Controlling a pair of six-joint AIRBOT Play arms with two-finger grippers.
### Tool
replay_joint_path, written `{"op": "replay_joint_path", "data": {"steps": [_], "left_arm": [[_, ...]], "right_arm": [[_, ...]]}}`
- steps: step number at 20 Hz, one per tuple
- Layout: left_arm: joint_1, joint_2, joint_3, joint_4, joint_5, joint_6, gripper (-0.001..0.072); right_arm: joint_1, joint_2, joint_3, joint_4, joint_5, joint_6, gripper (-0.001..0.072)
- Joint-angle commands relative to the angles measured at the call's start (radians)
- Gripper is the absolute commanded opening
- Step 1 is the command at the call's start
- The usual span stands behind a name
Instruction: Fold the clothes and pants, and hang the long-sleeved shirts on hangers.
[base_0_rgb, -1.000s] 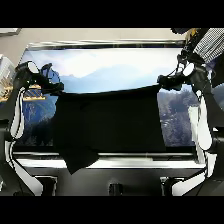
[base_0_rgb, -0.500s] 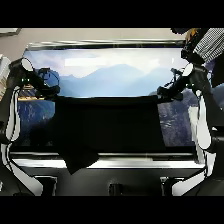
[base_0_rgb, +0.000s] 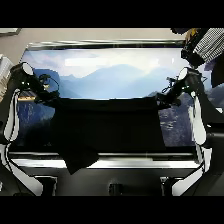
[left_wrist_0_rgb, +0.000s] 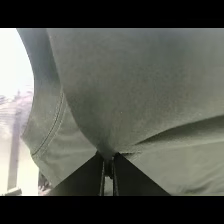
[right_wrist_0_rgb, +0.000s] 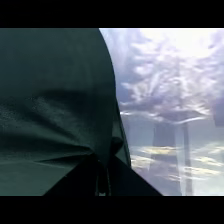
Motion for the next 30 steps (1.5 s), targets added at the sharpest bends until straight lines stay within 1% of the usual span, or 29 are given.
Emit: {"op": "replay_joint_path", "data": {"steps": [1, 2, 6, 10, 11, 13, 14, 15, 16, 17, 18, 19, 21, 23, 25, 27, 28, 30], "left_arm": [[0.004, -0.003, -0.054, 0.001, 0.011, 0.003, 0.0017], [0.003, -0.004, -0.064, 0.001, 0.023, 0.017, 0.0017], [0.003, -0.009, -0.069, 0.001, 0.039, 0.019, 0.0017], [0.003, -0.011, -0.069, 0.001, 0.068, 0.018, 0.0018], [0.003, -0.014, -0.069, 0.001, 0.07, 0.018, 0.0022], [0.003, -0.017, -0.069, 0.001, 0.083, 0.018, 0.0137], [0.003, -0.017, -0.068, 0.001, 0.086, 0.018, 0.0247], [0.003, -0.016, -0.068, 0.002, 0.084, 0.019, 0.039], [0.005, -0.009, -0.068, 0.006, 0.082, 0.019, 0.0501], [0.011, 0.002, -0.068, 0.013, 0.08, 0.019, 0.0536], [0.021, 0.021, -0.068, 0.017, 0.075, 0.019, 0.0536], [0.034, 0.043, -0.068, 0.017, 0.067, 0.018, 0.0536], [0.077, 0.114, -0.085, 0.011, 0.069, 0.018, 0.0536], [0.155, 0.22, -0.185, -0.05, 0.09, 0.019, 0.0536], [0.24, 0.344, -0.364, -0.11, 0.127, 0.023, 0.0536], [0.307, 0.492, -0.603, -0.161, 0.177, 0.021, 0.0536], [0.329, 0.571, -0.727, -0.185, 0.198, 0.021, 0.0536], [0.341, 0.714, -0.947, -0.199, 0.222, -0.01, 0.0536]], "right_arm": [[0.021, -0.029, 0.0, -0.007, 0.015, -0.008, 0.0031], [0.034, -0.038, 0.0, -0.012, 0.014, -0.008, 0.0031], [0.063, -0.052, -0.003, -0.035, 0.018, 0.004, 0.0031], [0.063, -0.052, -0.003, -0.048, 0.056, 0.007, 0.0033], [0.064, -0.052, -0.003, -0.062, 0.068, 0.007, 0.0044], [0.063, -0.052, -0.003, -0.089, 0.095, 0.008, 0.0247], [0.063, -0.051, -0.003, -0.088, 0.114, 0.002, 0.0275], [0.063, -0.049, -0.003, -0.089, 0.131, -0.013, 0.0328], [0.063, -0.042, -0.003, -0.09, 0.141, -0.029, 0.0372], [0.062, -0.027, -0.003, -0.091, 0.143, -0.047, 0.0397], [0.061, -0.006, -0.003, -0.092, 0.141, -0.073, 0.0399], [0.055, 0.024, -0.003, -0.096, 0.128, -0.096, 0.0437], [0.013, 0.101, -0.009, -0.06, 0.087, -0.125, 0.044], [-0.075, 0.182, -0.048, -0.003, 0.064, -0.16, 0.0447], [-0.167, 0.262, -0.143, 0.061, 0.056, -0.179, 0.0447], [-0.236, 0.349, -0.267, 0.116, 0.011, -0.195, 0.0447], [-0.257, 0.392, -0.333, 0.128, -0.019, -0.196, 0.0447], [-0.266, 0.462, -0.447, 0.124, -0.071, -0.2, 0.0446]]}}
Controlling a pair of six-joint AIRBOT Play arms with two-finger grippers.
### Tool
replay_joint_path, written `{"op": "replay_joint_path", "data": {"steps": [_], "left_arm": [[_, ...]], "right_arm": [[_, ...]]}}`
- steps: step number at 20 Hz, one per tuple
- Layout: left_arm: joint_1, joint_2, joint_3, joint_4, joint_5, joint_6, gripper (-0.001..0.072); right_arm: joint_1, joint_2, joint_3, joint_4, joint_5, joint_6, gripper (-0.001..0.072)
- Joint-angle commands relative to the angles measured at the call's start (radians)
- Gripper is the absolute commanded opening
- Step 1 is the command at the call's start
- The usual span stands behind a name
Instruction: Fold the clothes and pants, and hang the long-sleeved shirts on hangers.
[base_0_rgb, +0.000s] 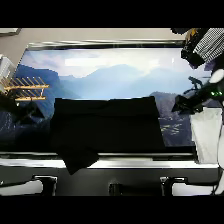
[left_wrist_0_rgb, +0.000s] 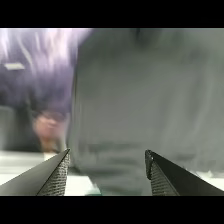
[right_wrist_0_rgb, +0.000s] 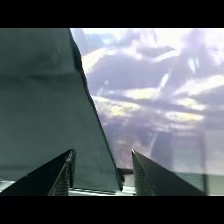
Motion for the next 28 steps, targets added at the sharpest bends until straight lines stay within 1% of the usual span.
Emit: {"op": "replay_joint_path", "data": {"steps": [1, 3, 5, 7, 10, 12, 15, 20, 24, 25, 26, 27, 28], "left_arm": [[0.048, 0.255, -0.382, -0.06, 0.07, -0.056, 0.0536], [0.049, 0.366, -0.54, -0.071, 0.093, -0.107, 0.0536], [0.049, 0.445, -0.648, -0.076, 0.094, -0.142, 0.0535], [0.049, 0.497, -0.727, -0.076, 0.094, -0.151, 0.0536], [0.047, 0.515, -0.81, -0.076, 0.125, -0.158, 0.0535], [0.023, 0.515, -0.853, -0.088, 0.172, -0.15, 0.0535], [-0.045, 0.513, -0.898, -0.165, 0.26, -0.106, 0.0534], [-0.154, 0.513, -0.905, -0.2, 0.422, -0.089, 0.053], [-0.183, 0.512, -0.905, -0.22, 0.47, -0.061, 0.0522], [-0.183, 0.512, -0.905, -0.223, 0.476, -0.052, 0.0521], [-0.183, 0.512, -0.905, -0.222, 0.478, -0.05, 0.052], [-0.183, 0.511, -0.905, -0.223, 0.477, -0.043, 0.051], [-0.184, 0.511, -0.905, -0.224, 0.474, -0.04, 0.0423]], "right_arm": [[-0.048, 0.132, -0.198, 0.052, -0.096, -0.027, 0.0446], [-0.047, 0.163, -0.27, 0.076, -0.121, -0.026, 0.0446], [-0.047, 0.172, -0.306, 0.094, -0.123, -0.026, 0.0445], [-0.047, 0.172, -0.315, 0.119, -0.119, -0.028, 0.0444], [-0.047, 0.178, -0.315, 0.157, -0.129, -0.029, 0.0425], [-0.047, 0.181, -0.315, 0.171, -0.128, -0.029, 0.0425], [-0.046, 0.182, -0.315, 0.179, -0.116, -0.029, 0.0425], [-0.046, 0.182, -0.315, 0.179, -0.095, -0.037, 0.0425], [-0.047, 0.191, -0.315, 0.178, -0.096, -0.048, 0.0421], [-0.047, 0.196, -0.315, 0.177, -0.1, -0.05, 0.0408], [-0.047, 0.201, -0.315, 0.177, -0.101, -0.056, 0.0379], [-0.047, 0.207, -0.315, 0.177, -0.101, -0.056, 0.0365], [-0.047, 0.211, -0.315, 0.177, -0.101, -0.056, 0.0364]]}}
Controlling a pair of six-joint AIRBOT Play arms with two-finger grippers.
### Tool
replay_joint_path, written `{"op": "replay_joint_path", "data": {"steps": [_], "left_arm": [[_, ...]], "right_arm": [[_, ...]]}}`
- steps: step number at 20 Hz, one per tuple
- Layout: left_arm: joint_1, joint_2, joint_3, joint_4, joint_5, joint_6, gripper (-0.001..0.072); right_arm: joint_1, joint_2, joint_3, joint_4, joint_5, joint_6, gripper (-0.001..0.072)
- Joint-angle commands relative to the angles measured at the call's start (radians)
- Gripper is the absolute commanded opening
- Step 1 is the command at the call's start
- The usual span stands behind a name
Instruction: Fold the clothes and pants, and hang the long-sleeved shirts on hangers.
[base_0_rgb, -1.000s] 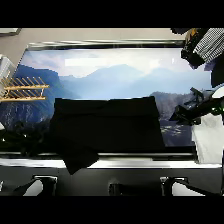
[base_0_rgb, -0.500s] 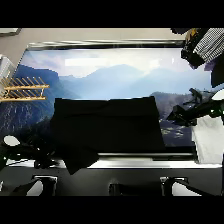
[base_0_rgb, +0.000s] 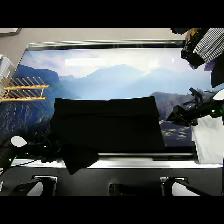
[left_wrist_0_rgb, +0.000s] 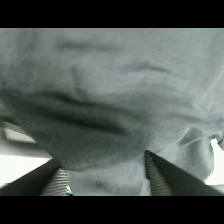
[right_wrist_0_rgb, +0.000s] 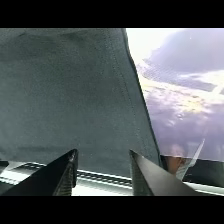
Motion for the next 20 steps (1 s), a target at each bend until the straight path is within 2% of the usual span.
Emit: {"op": "replay_joint_path", "data": {"steps": [1, 2, 3, 5, 6, 7, 10, 12, 17, 20], "left_arm": [[-0.008, 0.0, -0.001, -0.016, 0.014, 0.032, 0.0316], [-0.008, 0.0, -0.001, -0.042, 0.006, 0.066, 0.0188], [-0.008, 0.0, -0.001, -0.069, -0.005, 0.096, 0.0095], [-0.008, 0.0, -0.001, -0.085, -0.027, 0.117, 0.0018], [-0.008, 0.0, -0.001, -0.085, -0.037, 0.13, 0.0018], [-0.008, 0.0, -0.001, -0.085, -0.047, 0.14, 0.0018], [-0.007, 0.001, -0.001, -0.085, -0.058, 0.166, 0.0017], [-0.007, 0.001, 0.0, -0.085, -0.056, 0.166, 0.0018], [-0.007, 0.001, 0.0, -0.085, -0.058, 0.166, 0.0018], [-0.007, 0.001, 0.0, -0.085, -0.058, 0.165, 0.0018]], "right_arm": [[0.0, 0.017, 0.0, 0.0, 0.001, -0.005, 0.0364], [0.0, 0.021, 0.0, 0.001, 0.007, -0.005, 0.0364], [0.0, 0.027, 0.0, 0.001, 0.019, -0.01, 0.0364], [0.0, 0.041, 0.0, 0.002, 0.046, -0.015, 0.0346], [0.0, 0.051, 0.0, 0.01, 0.053, -0.011, 0.0342], [0.0, 0.059, 0.0, 0.028, 0.061, -0.011, 0.0301], [0.0, 0.061, -0.001, 0.065, 0.097, 0.004, 0.029], [-0.002, 0.061, -0.002, 0.018, 0.099, -0.004, 0.0293], [-0.14, 0.061, -0.178, -0.021, 0.085, -0.032, 0.0412], [-0.162, 0.061, -0.314, -0.017, 0.023, -0.075, 0.047]]}}
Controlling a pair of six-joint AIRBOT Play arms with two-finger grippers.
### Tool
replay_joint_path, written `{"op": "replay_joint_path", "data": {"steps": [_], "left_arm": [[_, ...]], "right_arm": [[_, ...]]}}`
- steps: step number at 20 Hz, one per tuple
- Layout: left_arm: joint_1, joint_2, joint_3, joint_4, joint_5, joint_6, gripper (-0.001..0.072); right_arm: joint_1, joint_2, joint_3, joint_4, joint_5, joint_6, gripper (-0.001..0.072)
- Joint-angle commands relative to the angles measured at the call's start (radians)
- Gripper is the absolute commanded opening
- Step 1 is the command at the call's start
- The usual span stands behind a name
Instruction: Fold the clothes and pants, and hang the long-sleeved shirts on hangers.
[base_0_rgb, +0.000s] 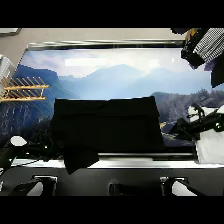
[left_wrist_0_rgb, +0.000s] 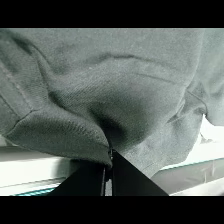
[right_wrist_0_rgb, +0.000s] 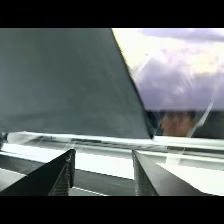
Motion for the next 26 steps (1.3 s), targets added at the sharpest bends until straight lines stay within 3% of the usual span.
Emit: {"op": "replay_joint_path", "data": {"steps": [1, 6, 17, 20, 23, 25, 26], "left_arm": [[0.0, 0.001, 0.001, -0.001, -0.002, 0.002, 0.0018], [0.0, 0.001, 0.001, -0.001, -0.009, 0.002, 0.0018], [0.001, 0.001, 0.001, -0.001, -0.008, -0.002, 0.0018], [0.002, 0.001, 0.002, -0.001, -0.008, -0.002, 0.0018], [0.002, 0.001, 0.004, -0.001, -0.009, -0.002, 0.0018], [0.002, 0.001, 0.019, 0.0, -0.009, -0.002, 0.0018], [0.002, 0.001, 0.033, 0.0, -0.01, -0.002, 0.0018]], "right_arm": [[-0.034, 0.001, -0.138, 0.004, -0.071, -0.058, 0.0488], [-0.034, 0.0, -0.208, 0.004, -0.173, -0.09, 0.0488], [-0.032, 0.0, -0.332, 0.088, -0.249, -0.114, 0.048], [-0.032, 0.0, -0.334, 0.135, -0.283, -0.117, 0.0361], [-0.032, 0.0, -0.334, 0.143, -0.294, -0.126, 0.0304], [-0.032, 0.0, -0.334, 0.174, -0.271, -0.177, 0.0057], [-0.032, 0.001, -0.334, 0.198, -0.254, -0.197, 0.0033]]}}
